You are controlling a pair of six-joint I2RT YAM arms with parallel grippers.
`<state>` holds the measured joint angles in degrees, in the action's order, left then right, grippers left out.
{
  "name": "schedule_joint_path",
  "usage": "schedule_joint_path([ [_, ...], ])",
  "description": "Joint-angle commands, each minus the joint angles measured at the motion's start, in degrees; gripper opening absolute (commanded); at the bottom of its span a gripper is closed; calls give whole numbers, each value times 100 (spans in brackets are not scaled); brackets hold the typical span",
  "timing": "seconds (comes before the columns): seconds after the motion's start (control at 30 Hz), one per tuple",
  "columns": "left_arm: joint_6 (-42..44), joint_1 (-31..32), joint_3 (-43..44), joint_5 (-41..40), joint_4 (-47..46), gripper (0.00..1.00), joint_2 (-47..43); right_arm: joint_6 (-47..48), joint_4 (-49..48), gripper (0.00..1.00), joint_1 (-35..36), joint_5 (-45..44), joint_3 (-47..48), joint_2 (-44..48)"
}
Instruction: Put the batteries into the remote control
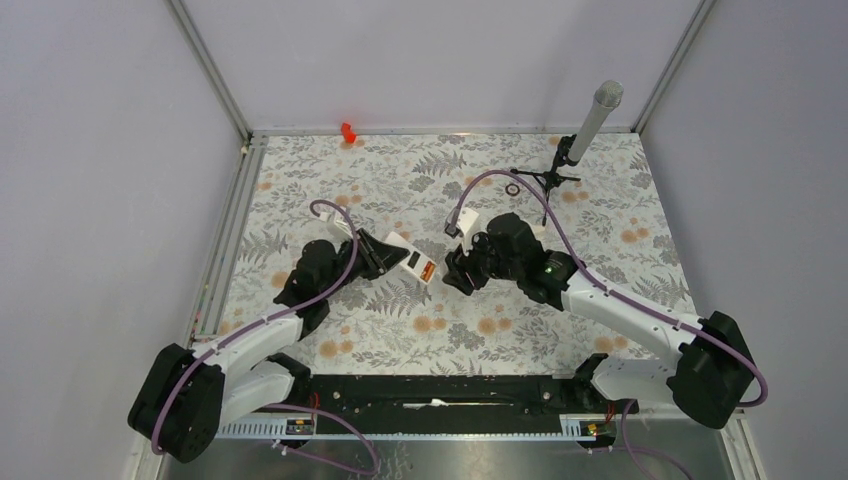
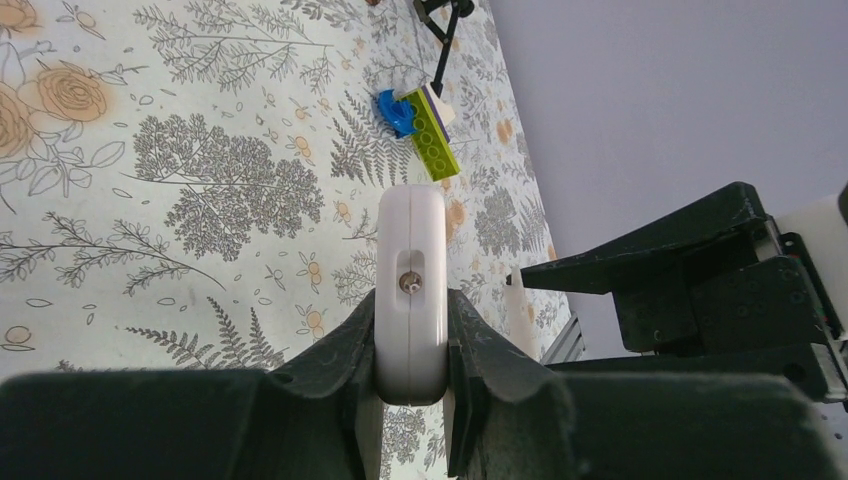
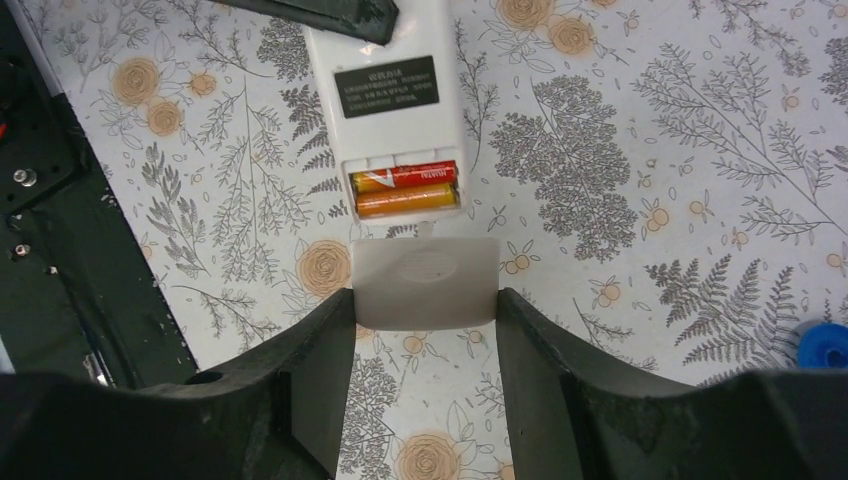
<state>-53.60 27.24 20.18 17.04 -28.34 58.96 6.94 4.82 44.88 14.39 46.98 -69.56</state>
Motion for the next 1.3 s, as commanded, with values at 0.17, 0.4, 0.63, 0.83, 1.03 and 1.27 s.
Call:
schedule_joint_path([
  [0.17,18,330,461,-329,-567,0,212,-244,-4,47,310,-277,209,-187],
  [0.4,49,378,615,-300,-222,0,215,-135,65,47,414,-475,317,-369],
  [0.63,172,378,740,-139,21,0,244,-133,-37,47,440,-520,373,-444],
  [0.83,193,387,830,48,95,0,290,-55,-9,47,501,-617,487,-609],
  [1.03,259,387,992,127,447,0,359,17,-7,47,573,-826,572,-716],
  [1.27,289,387,1134,231,686,0,497,58,0,47,600,-948,607,-756],
])
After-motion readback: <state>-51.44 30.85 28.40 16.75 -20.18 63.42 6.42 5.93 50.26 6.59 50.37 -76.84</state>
